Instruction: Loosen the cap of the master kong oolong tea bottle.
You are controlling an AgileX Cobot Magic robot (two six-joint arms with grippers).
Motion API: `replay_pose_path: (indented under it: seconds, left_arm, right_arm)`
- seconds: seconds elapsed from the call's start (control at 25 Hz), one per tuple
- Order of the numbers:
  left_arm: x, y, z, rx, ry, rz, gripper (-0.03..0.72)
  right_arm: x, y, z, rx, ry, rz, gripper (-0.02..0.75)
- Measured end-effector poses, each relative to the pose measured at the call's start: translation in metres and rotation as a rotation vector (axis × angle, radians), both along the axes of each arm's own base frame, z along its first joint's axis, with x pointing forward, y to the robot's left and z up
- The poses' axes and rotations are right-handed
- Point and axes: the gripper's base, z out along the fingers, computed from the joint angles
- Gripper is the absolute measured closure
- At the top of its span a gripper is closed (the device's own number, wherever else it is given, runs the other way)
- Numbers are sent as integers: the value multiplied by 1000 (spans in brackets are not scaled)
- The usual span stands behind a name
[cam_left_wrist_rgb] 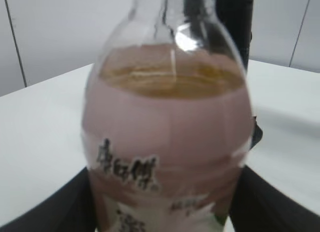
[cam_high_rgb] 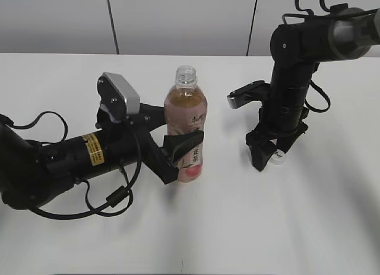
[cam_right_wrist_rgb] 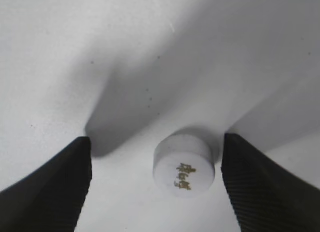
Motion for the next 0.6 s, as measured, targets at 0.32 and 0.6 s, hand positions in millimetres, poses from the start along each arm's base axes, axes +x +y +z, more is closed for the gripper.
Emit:
replay_pose_path:
  seconds: [0.32, 0.6]
  left_arm:
    - [-8, 11, -7, 8, 38, 20, 129]
    - [-23, 43, -18, 44, 133, 121, 110]
  right_arm:
    - [-2, 1, 12, 20, -4, -8, 132]
    - [-12, 0, 57, 113, -59, -76, 141]
